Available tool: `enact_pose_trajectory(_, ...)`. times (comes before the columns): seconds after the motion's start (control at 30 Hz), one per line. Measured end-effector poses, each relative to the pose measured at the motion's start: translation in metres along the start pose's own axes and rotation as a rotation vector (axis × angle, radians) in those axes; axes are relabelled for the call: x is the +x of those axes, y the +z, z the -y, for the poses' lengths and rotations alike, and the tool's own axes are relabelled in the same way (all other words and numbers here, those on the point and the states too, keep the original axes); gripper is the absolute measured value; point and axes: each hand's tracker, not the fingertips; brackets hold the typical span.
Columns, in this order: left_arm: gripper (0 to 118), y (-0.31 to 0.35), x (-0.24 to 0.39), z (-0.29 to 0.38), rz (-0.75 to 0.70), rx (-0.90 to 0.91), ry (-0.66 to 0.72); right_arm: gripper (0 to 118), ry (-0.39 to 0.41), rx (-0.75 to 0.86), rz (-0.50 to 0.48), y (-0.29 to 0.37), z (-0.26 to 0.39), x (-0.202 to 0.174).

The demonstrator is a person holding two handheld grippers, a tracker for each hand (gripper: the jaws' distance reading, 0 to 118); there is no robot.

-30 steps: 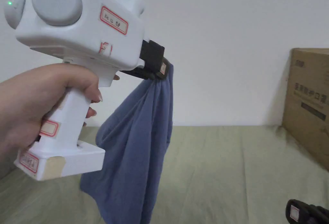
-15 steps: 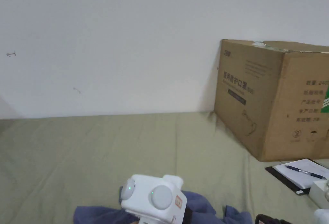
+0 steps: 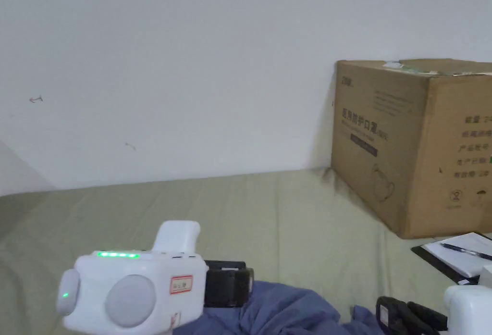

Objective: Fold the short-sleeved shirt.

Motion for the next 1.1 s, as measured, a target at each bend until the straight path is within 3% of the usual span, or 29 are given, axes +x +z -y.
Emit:
enact_pose_trajectory(0.13,115,0.105,-0.011,0.043,-0.205,0.382,0.021,0,0.008,0.189,0.027,0.024,0.003,-0.011)
enact_pose_trajectory(0.17,112,0.122,-0.011,0.057,-0.244,0.438,0.017,0,0.008,0.228,0.036,0.029,0.007,-0.013)
enact_pose_trajectory(0.2,102,0.137,-0.012,0.073,-0.293,0.488,0.014,0,0.01,0.265,0.046,0.035,0.011,-0.016)
enact_pose_trajectory(0.23,85,0.148,-0.011,0.089,-0.341,0.518,0.006,0,0.011,0.296,0.057,0.041,0.015,-0.019)
enact_pose_trajectory(0.27,56,0.152,-0.011,0.102,-0.382,0.533,-0.005,0,0.013,0.321,0.062,0.045,0.02,-0.021)
enact_pose_trajectory(0.3,17,0.156,-0.01,0.117,-0.432,0.54,-0.022,0,0.023,0.352,0.061,0.049,0.026,-0.022)
enact_pose_trajectory(0.33,0,0.158,-0.01,0.133,-0.475,0.553,-0.051,0,0.042,0.38,0.063,0.051,0.034,-0.024)
enact_pose_trajectory(0.4,0,0.153,-0.008,0.159,-0.569,0.547,-0.07,0,0.078,0.362,0.111,0.053,0.044,-0.028)
enact_pose_trajectory(0.63,0,0.141,-0.005,0.186,-0.486,0.429,-0.05,0,0.085,0.322,0.112,0.057,0.054,-0.029)
enact_pose_trajectory(0.77,0,0.139,-0.005,0.161,-0.469,0.463,-0.04,0,0.081,0.315,0.096,0.056,0.044,-0.028)
enact_pose_trajectory(0.83,0,0.124,-0.016,0.12,-0.384,0.423,-0.066,0,0.089,0.299,0.081,0.053,0.037,-0.027)
enact_pose_trajectory(0.9,0,0.086,-0.038,0.068,-0.209,0.136,-0.038,0,0.095,0.268,0.059,0.046,0.033,-0.025)
enact_pose_trajectory(1.0,0,0.0,-0.085,0.022,-0.094,-0.27,0.165,0,0.102,0.197,0.025,0.031,0.033,-0.024)
enact_pose_trajectory(1.1,0,-0.093,-0.128,0.016,-0.067,-0.476,0.252,0,0.118,0.149,0.003,0.014,0.038,-0.023)
